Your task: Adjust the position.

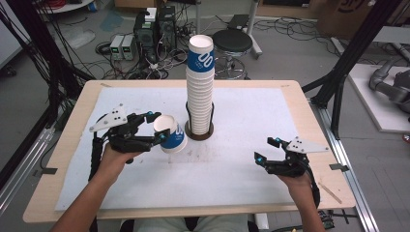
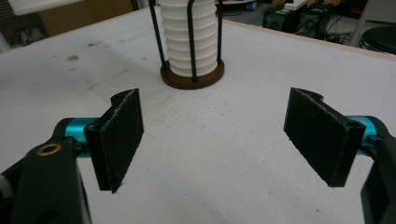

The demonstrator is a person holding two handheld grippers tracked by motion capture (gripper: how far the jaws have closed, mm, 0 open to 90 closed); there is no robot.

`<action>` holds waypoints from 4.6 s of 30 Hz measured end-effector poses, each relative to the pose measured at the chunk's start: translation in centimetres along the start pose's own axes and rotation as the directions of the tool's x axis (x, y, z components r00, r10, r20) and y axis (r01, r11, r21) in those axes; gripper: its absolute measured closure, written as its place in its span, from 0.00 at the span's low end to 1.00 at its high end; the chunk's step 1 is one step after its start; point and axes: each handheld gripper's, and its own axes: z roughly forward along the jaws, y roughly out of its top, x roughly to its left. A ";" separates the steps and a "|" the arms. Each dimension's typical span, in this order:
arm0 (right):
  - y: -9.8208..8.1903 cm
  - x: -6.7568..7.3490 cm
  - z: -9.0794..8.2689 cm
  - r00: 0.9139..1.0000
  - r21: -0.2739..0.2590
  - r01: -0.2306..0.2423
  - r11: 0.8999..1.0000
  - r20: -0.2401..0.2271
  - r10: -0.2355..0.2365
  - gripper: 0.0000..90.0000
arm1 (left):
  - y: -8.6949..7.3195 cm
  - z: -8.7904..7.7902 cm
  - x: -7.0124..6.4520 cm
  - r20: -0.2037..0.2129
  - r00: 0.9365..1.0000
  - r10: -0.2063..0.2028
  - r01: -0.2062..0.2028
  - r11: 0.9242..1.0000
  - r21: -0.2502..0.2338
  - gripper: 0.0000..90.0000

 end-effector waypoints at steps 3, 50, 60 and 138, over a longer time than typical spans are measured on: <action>0.3 0.5 0.3 0.999 -0.014 0.002 1.000 -0.044 -0.003 0.23 | -0.3 0.4 0.0 0.012 1.000 0.002 -0.002 1.000 0.003 0.35; 3.5 7.1 8.9 0.898 -0.029 0.162 0.986 -0.410 -0.159 0.21 | -2.0 8.3 -4.6 0.204 0.979 0.028 -0.039 0.998 0.052 0.35; 3.2 7.2 9.2 0.895 -0.025 0.177 0.984 -0.411 -0.172 0.24 | -2.2 8.4 -4.7 0.207 0.978 0.031 -0.041 0.998 0.046 0.35; 5.8 6.1 5.2 0.870 0.028 0.255 0.966 -0.443 -0.217 0.23 | -4.0 5.2 -2.1 0.346 0.938 -0.024 -0.025 0.990 0.137 0.33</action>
